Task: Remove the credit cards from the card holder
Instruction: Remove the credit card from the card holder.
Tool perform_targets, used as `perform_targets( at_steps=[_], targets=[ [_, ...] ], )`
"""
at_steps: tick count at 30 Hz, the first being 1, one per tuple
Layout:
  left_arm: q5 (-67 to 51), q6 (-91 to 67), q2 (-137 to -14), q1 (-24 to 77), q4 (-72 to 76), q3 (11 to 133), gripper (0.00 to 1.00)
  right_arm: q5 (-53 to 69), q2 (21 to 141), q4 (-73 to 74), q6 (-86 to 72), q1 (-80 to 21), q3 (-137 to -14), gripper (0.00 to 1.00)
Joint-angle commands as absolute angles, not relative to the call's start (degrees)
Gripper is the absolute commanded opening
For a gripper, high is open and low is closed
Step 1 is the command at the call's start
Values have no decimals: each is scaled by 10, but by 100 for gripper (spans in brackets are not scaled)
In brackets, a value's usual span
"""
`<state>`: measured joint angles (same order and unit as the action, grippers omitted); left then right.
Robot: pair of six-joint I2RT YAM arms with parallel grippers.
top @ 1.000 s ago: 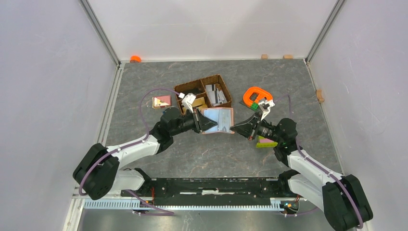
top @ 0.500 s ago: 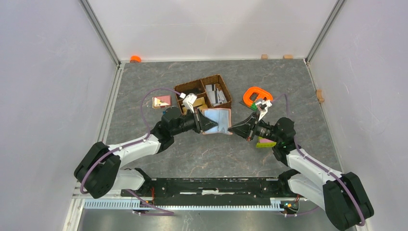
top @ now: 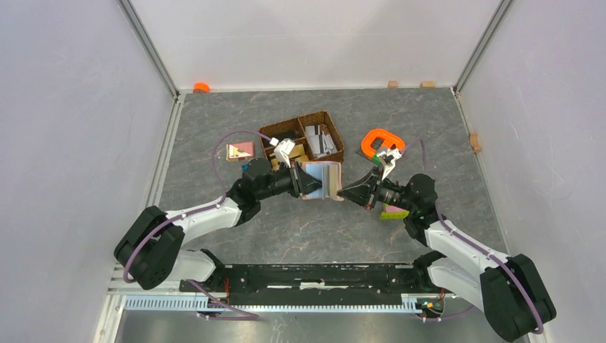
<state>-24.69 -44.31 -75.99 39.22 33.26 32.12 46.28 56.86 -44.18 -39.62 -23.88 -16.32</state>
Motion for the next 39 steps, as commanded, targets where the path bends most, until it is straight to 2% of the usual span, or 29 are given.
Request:
perform_targets(
  at_steps=[1, 3, 6, 8, 13, 22, 26, 33, 39],
  targets=[
    [-279, -458, -768, 394, 384, 346, 2, 447, 565, -419, -361, -246, -195, 0],
    [-277, -457, -766, 394, 383, 346, 2, 431, 564, -370, -338, -247, -205, 3],
    [-269, -454, -760, 394, 376, 344, 2, 398, 559, -319, -310, -247, -216, 26],
    [-264, -452, -758, 394, 371, 343, 2, 394, 558, -317, -309, -247, -215, 35],
    [-268, -451, -759, 394, 372, 345, 2, 379, 562, -295, -297, -247, -220, 37],
    [-258, -447, -752, 394, 366, 342, 2, 364, 550, -284, -289, -247, -219, 62],
    [-254, -441, -750, 394, 357, 344, 2, 353, 541, -278, -287, -247, -217, 65],
    [-229, -425, -731, 394, 331, 342, 2, 318, 554, -218, -263, -247, -235, 63],
    [-244, -426, -737, 396, 340, 345, 2, 364, 579, -269, -290, -247, -227, 61]
  ],
)
